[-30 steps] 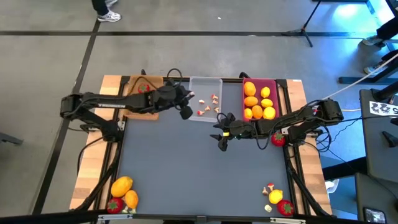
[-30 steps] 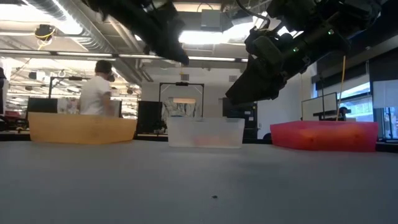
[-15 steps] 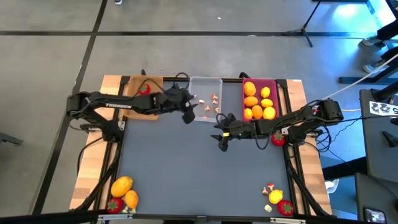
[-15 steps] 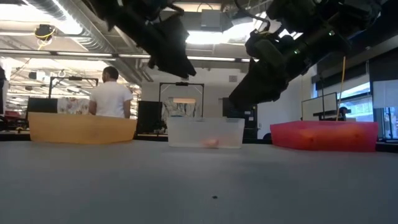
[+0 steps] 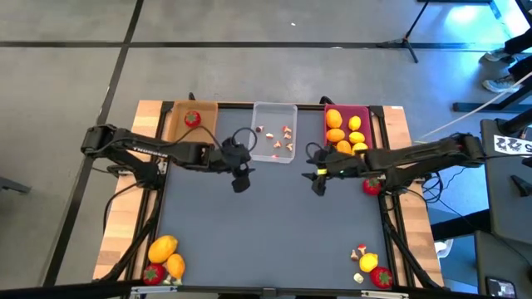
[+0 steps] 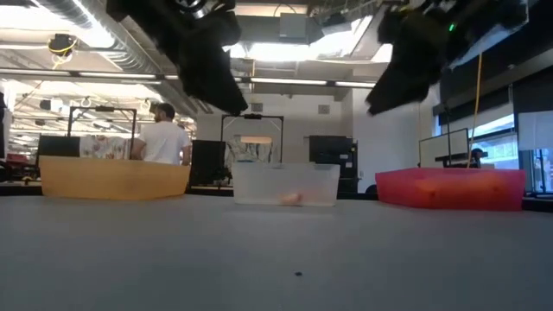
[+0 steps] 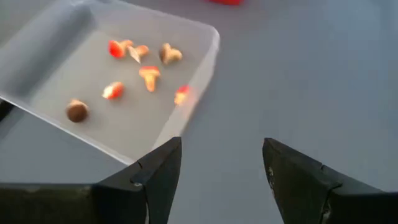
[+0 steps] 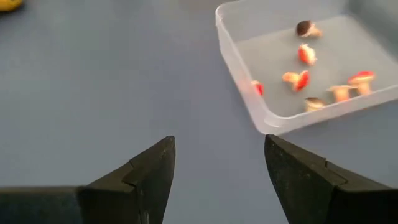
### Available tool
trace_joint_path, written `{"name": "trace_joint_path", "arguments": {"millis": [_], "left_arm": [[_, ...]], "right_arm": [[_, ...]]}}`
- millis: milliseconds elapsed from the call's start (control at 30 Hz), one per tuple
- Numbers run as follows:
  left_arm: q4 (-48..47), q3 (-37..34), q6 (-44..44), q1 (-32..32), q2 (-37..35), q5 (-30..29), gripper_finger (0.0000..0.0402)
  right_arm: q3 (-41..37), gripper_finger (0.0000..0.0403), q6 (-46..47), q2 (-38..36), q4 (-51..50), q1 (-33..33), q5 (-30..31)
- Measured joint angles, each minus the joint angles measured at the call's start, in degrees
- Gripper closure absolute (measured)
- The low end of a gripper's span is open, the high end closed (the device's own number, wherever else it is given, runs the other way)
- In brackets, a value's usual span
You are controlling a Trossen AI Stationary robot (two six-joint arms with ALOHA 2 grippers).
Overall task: Sort produce into baskets
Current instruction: Put the tomato into the orange bin
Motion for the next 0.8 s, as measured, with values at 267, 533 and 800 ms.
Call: {"name": "trace_joint_path", "arguments": {"millis": [267, 533, 800], "left_arm": [[0.6, -1.5, -0.5, -1.5, 0.0, -0.3, 0.0180], [1.9, -1.5, 1.0, -1.5, 0.0, -0.4, 0.0180], [1.6, -1.5, 0.0, -1.5, 0.0, -0.4, 0.0180]], "right_arm": [[8.5, 0.0159, -4.4, -8.0, -16.6, 0.0, -4.4], [17.1, 0.0152, -7.5, -8.9, -32.0, 0.0, 0.3], [22.0, 0.0022, 6.2, -8.8, -57.9, 0.0, 7.2]]}}
